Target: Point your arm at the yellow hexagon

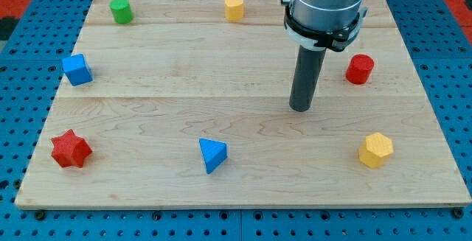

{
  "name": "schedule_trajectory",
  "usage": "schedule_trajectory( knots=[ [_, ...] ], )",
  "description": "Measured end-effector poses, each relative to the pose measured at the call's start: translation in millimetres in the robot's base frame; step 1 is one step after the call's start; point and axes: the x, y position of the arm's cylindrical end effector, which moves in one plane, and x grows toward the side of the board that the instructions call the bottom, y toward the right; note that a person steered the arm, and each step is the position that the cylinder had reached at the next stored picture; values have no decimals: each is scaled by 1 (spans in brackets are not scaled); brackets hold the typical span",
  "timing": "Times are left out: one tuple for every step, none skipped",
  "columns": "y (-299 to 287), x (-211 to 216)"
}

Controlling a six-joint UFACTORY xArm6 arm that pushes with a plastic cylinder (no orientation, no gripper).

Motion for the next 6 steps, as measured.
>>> schedule_trajectory(
  knots=[
    [37, 0],
    [37, 0],
    [48, 5],
    [64, 7],
    [76, -10],
    [130, -1]
  ],
)
